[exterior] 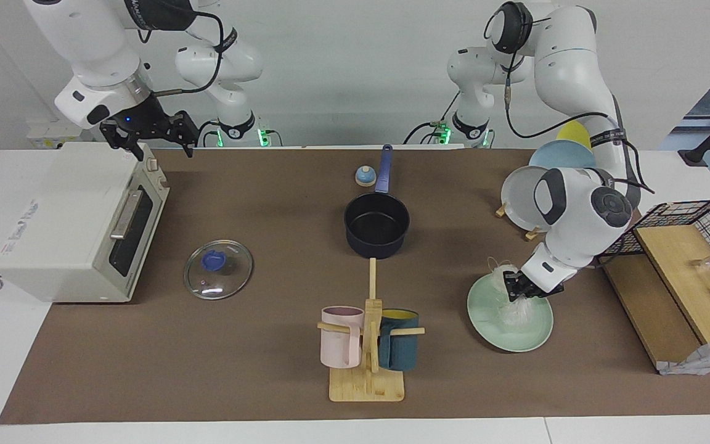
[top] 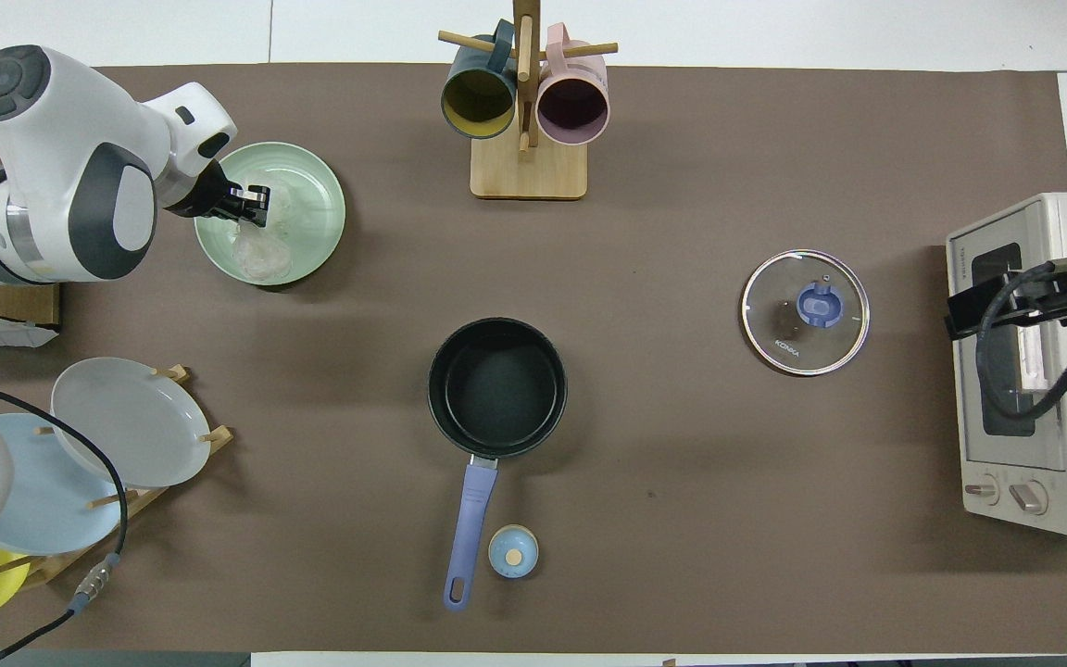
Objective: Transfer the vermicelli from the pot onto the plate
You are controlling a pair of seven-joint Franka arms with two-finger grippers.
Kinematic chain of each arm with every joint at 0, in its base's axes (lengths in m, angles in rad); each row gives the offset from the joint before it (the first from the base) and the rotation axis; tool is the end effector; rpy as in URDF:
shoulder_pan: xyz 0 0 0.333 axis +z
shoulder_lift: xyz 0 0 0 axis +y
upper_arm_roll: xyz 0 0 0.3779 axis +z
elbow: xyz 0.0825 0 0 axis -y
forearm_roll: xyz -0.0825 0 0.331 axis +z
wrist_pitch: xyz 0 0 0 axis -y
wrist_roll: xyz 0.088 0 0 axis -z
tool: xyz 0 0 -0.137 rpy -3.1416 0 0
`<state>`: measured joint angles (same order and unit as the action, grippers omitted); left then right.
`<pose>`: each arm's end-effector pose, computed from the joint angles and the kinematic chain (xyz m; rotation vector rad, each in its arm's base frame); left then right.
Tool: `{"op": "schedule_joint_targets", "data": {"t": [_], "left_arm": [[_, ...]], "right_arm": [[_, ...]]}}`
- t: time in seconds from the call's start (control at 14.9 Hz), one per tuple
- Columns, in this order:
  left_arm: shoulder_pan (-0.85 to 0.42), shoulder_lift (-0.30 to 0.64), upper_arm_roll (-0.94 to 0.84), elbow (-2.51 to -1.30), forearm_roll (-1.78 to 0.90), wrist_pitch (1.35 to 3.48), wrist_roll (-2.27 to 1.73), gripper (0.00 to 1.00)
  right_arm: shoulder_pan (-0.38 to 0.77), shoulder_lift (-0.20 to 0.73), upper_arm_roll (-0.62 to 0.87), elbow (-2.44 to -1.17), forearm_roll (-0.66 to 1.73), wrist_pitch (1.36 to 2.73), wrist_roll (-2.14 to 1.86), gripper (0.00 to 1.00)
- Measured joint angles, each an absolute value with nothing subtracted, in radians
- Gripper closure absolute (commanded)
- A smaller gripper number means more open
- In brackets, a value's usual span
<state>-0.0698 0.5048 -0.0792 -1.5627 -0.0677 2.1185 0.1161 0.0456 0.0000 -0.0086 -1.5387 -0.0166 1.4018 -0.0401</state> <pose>0.6733 -0.0963 0.4075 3.0246 -0.3348 0.0770 0.4789 0.0152 0.6563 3.1157 0.1176 -0.2138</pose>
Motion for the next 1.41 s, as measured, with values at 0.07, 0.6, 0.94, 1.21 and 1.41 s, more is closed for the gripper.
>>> {"op": "schedule_joint_targets", "data": {"t": [0.07,0.6,0.94,1.21,1.41], "left_arm": [[-0.070,0.505,-0.079,-1.563,-0.068,2.124,0.120,0.00],[-0.069,0.456,-0.060,-1.516,-0.066,2.077,0.091,0.00],[-0.064,0.255,-0.047,-1.500,-0.065,1.793,0.035,0.00],[-0.062,0.077,-0.047,-1.520,-0.062,1.564,0.005,0.00],[-0.062,-0.003,-0.047,-1.587,-0.061,1.515,-0.026,0.00]], "right_arm": [[0.046,0.000,-0.008,-1.538,-0.017,1.402,-0.034,0.00],[0.038,-0.003,-0.010,-1.532,-0.016,1.414,-0.024,0.00],[0.004,-0.002,-0.012,-1.532,-0.016,1.433,-0.024,0.00],[0.006,-0.002,-0.005,-1.532,-0.016,1.433,-0.024,0.00],[0.006,-0.002,-0.005,-1.532,-0.016,1.433,-0.024,0.00]]}}
